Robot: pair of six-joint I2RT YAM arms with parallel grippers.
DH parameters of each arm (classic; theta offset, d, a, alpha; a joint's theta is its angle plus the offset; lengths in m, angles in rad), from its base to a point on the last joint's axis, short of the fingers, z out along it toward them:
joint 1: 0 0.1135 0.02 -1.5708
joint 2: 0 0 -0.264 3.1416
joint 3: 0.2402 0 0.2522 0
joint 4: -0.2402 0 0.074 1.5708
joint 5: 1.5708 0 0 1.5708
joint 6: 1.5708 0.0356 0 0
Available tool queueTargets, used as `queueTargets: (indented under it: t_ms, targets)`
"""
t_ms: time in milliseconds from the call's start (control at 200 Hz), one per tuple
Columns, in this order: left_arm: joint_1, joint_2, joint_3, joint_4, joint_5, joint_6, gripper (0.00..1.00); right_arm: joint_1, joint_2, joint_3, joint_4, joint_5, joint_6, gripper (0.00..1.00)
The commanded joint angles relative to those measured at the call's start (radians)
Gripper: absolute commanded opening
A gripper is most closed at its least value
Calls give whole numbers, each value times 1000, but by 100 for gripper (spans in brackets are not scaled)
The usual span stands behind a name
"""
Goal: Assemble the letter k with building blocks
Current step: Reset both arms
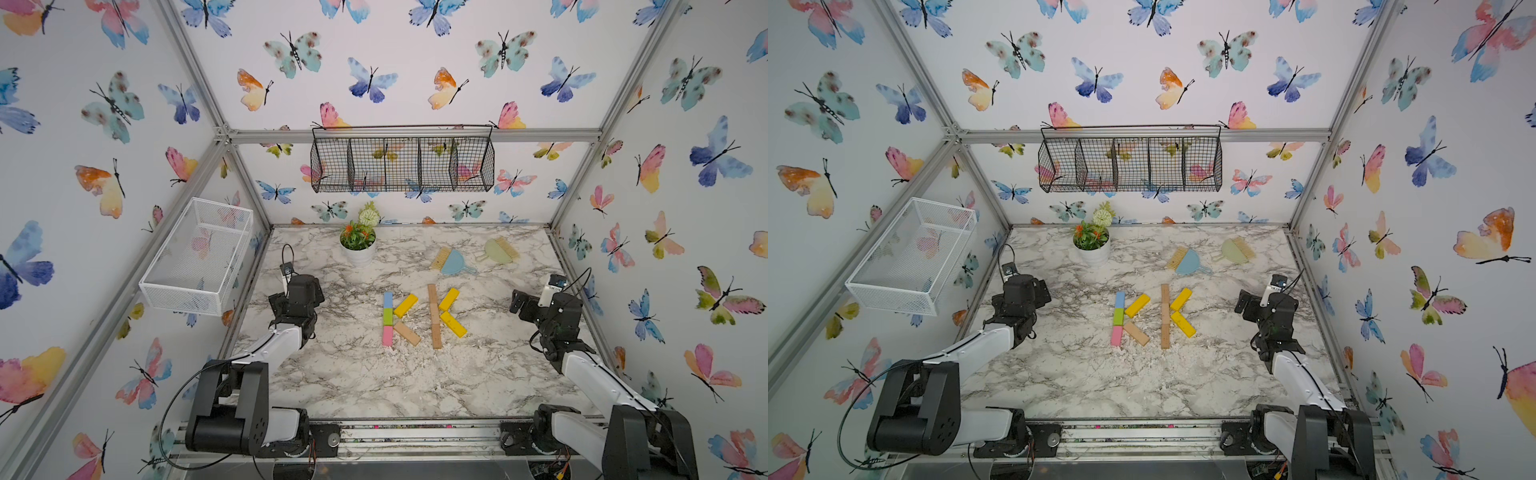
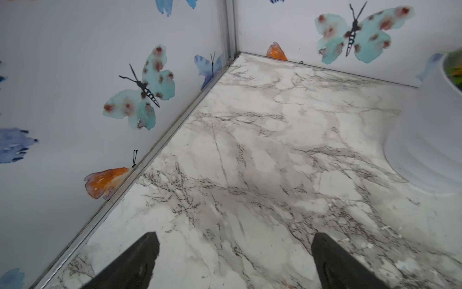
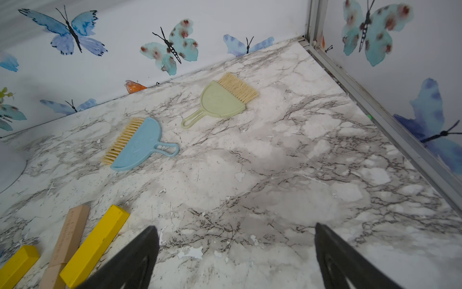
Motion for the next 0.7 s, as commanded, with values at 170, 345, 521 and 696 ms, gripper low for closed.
queueTargets:
  t_ms: [170,345,521,696]
  targets:
    - [0,62,-181,464,59,100,98,-4,2,-32,131,-52,21,98]
    - [-80,59,-257,620,-61,151,98,-3,-23,-50,143,-53,9,98]
    - [-79,32,-327,722,46,197,98,-3,2,-96,264,-88,22,98]
    - [-64,123,-427,1017,154,243,98,-4,-32,-117,296,-48,-6,98]
